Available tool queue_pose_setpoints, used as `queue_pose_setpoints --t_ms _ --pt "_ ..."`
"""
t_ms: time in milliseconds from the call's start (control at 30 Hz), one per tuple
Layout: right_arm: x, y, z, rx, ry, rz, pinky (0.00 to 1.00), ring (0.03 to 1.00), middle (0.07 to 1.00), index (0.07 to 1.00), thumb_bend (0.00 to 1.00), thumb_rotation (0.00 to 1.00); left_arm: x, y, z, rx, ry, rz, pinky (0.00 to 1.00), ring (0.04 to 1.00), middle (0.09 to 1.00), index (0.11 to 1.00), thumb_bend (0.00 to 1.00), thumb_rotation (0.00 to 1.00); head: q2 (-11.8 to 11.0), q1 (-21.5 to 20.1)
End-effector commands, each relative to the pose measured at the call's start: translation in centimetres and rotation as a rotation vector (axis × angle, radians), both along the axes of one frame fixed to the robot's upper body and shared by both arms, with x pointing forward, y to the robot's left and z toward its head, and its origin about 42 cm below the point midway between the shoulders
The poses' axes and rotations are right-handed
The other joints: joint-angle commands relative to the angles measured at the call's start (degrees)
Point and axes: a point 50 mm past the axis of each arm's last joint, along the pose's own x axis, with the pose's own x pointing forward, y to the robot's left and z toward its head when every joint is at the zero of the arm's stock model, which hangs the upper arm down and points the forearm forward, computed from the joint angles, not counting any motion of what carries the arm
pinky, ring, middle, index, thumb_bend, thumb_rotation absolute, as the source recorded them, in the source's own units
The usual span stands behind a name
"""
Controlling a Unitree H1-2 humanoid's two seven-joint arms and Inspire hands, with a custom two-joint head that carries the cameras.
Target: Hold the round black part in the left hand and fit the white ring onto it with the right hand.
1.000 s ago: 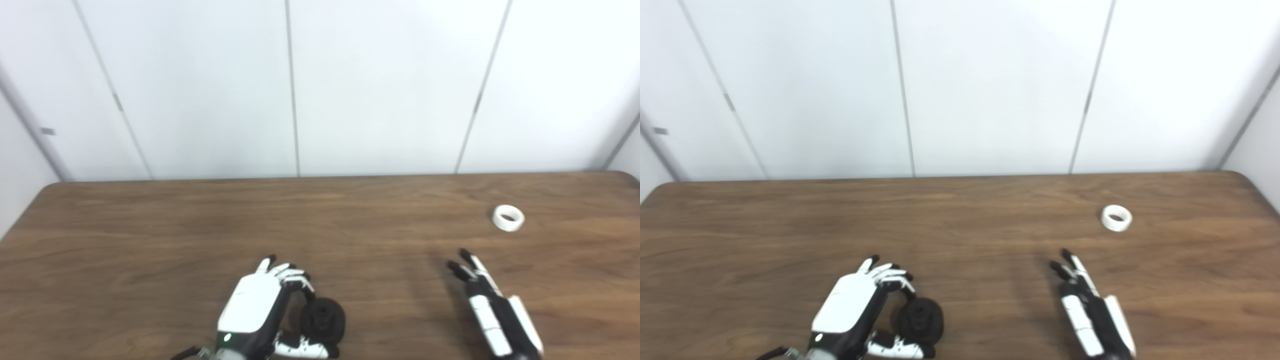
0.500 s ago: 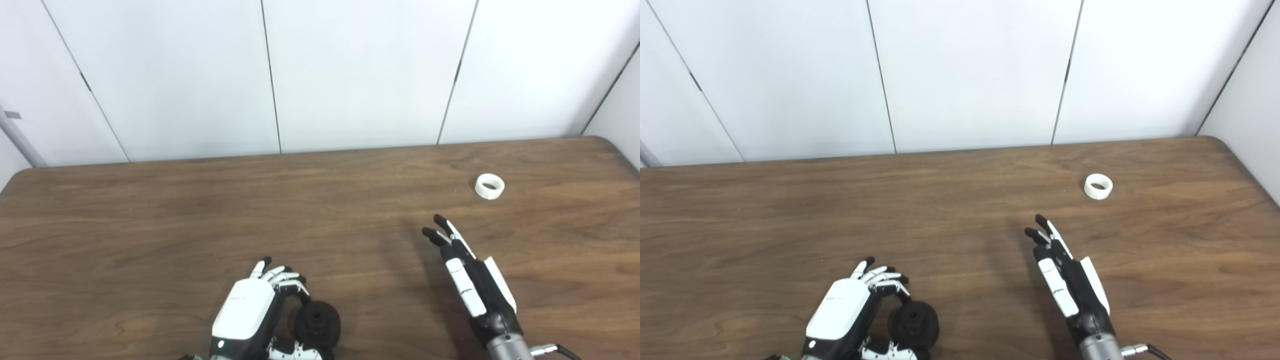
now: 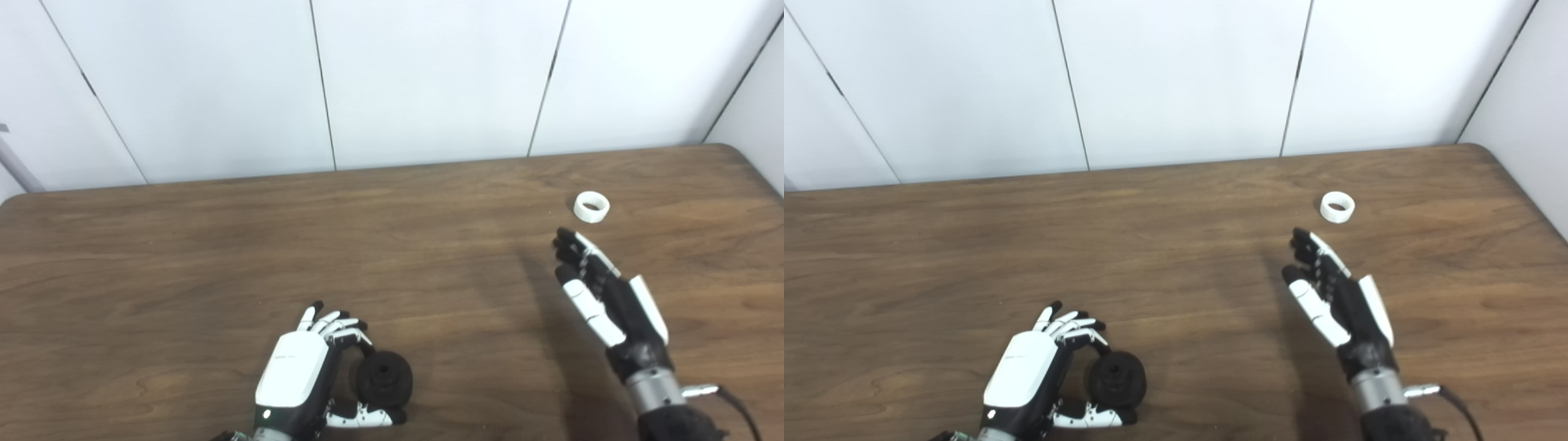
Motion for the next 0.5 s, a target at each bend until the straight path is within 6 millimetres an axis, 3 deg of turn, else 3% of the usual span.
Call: queue_pose_setpoints --t_ms 0,67,233,467 --pt "0.8 -0.6 2.7 -0.076 -0.083 -0.029 0.86 0.896 0.873 0.817 0.60 0.69 -0.3 0.1 -0.4 0.024 0.003 -0.009 1.00 0.867 0.775 0.487 0.52 0.06 0.1 -0.3" --pt "1.4 -1.1 3.5 -0.092 -0.086 -0.040 0.87 0.890 0.865 0.803 0.58 0.59 -0.3 0.1 -0.5 0.026 0.008 -0.005 1.00 0.868 0.777 0.487 0.52 0.06 0.1 -0.3" --pt "3.4 -2.2 4.7 -0.115 -0.115 -0.081 0.85 0.862 0.837 0.766 0.67 0.36 -0.5 0.3 -0.6 0.029 0.011 -0.004 1.00 0.856 0.769 0.486 0.52 0.06 0.2 -3.2" --pt "6.4 -3.7 6.1 -0.307 -0.136 -0.186 0.84 0.843 0.811 0.684 0.78 0.28 -0.5 1.1 -0.7 0.032 0.017 -0.008 1.00 0.860 0.773 0.486 0.52 0.06 0.5 -6.9"
